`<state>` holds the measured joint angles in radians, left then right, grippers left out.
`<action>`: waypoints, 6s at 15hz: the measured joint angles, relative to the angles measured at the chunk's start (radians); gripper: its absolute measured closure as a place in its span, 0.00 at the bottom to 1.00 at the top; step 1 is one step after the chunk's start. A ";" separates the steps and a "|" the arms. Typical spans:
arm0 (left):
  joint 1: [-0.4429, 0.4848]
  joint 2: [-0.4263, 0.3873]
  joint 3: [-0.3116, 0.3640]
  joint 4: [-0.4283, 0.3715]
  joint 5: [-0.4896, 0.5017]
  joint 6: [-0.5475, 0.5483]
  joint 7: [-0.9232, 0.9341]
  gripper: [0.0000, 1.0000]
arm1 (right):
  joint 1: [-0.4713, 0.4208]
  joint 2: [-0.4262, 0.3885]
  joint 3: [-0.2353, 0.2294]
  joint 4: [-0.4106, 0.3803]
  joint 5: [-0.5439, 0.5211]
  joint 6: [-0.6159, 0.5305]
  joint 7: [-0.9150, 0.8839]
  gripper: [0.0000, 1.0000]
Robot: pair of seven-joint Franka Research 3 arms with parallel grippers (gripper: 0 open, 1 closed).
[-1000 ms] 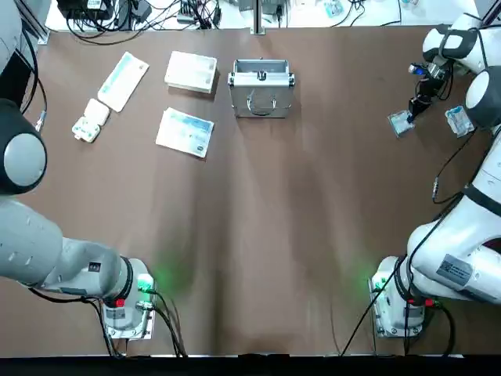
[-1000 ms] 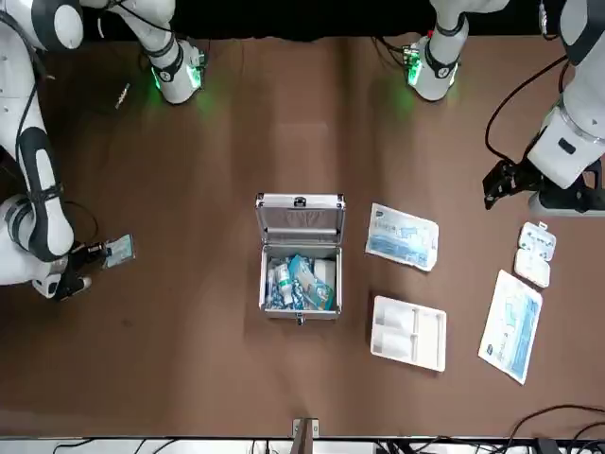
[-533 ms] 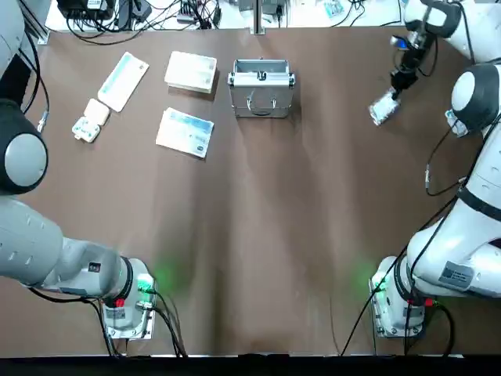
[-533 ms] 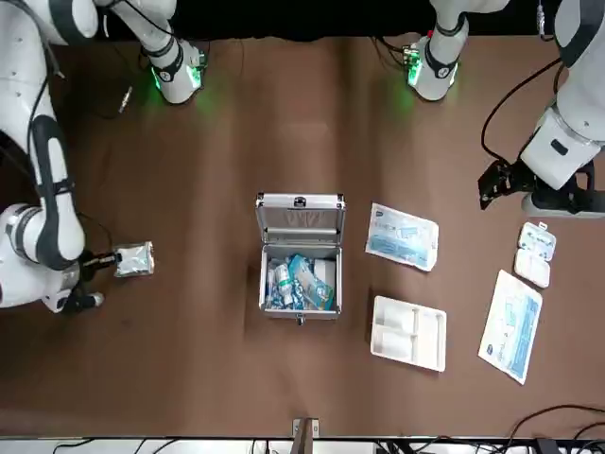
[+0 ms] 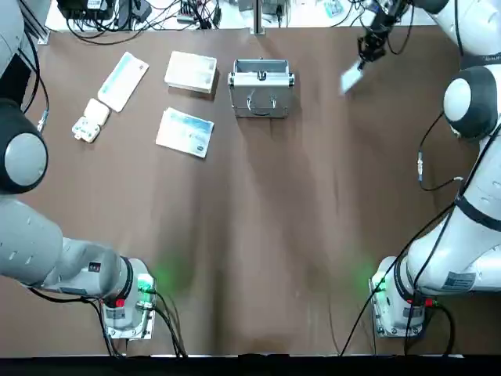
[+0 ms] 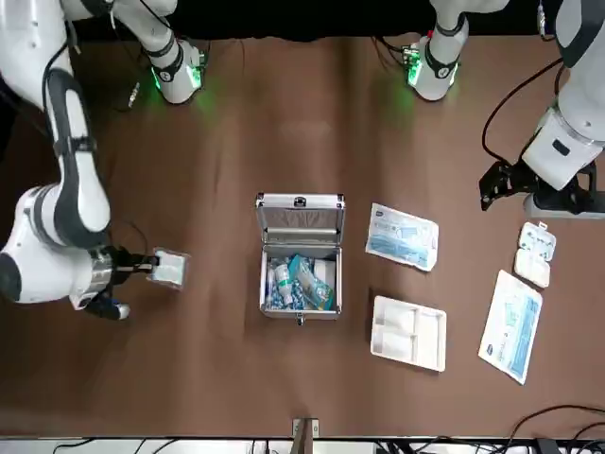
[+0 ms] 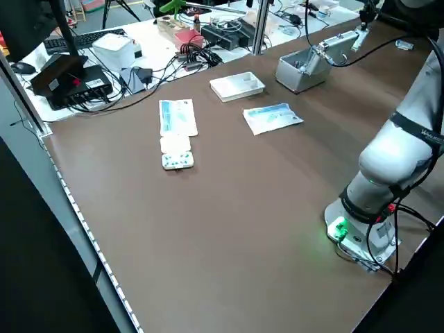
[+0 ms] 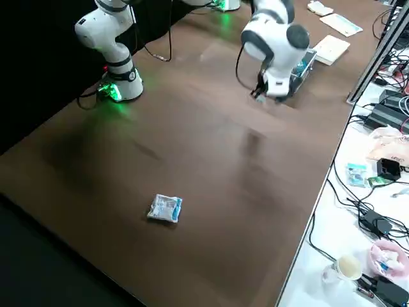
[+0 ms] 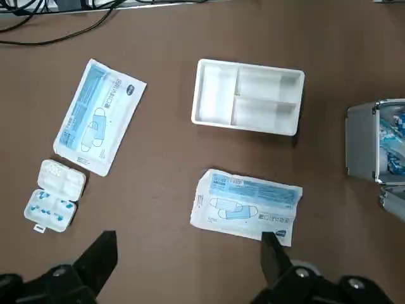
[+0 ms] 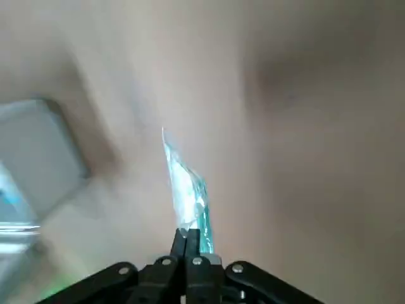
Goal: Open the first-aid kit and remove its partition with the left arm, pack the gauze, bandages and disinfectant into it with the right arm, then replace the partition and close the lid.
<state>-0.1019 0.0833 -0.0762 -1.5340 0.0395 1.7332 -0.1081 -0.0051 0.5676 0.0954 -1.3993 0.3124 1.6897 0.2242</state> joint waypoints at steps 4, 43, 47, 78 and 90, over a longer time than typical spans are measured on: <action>0.002 0.002 0.001 0.000 0.000 0.000 0.000 0.00 | 0.113 -0.011 0.065 0.086 0.196 0.015 0.225 0.99; 0.041 0.009 0.005 -0.011 0.000 -0.005 0.034 0.00 | 0.281 0.219 0.059 0.145 0.237 0.460 0.230 0.26; 0.056 0.009 0.004 -0.012 0.000 -0.005 0.045 0.00 | 0.122 0.129 0.058 0.158 0.103 0.235 0.180 0.24; 0.065 -0.010 -0.004 -0.059 0.000 0.023 0.047 0.00 | -0.663 0.254 0.051 -0.075 -0.777 0.360 -0.878 0.28; 0.063 -0.010 -0.016 -0.061 0.000 0.023 0.047 0.00 | -0.660 0.254 0.058 -0.078 -0.784 0.372 -0.879 0.44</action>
<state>-0.0390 0.0734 -0.0919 -1.5954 0.0394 1.7562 -0.0610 -0.6654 0.8220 0.1535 -1.4770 -0.4712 2.0612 -0.6545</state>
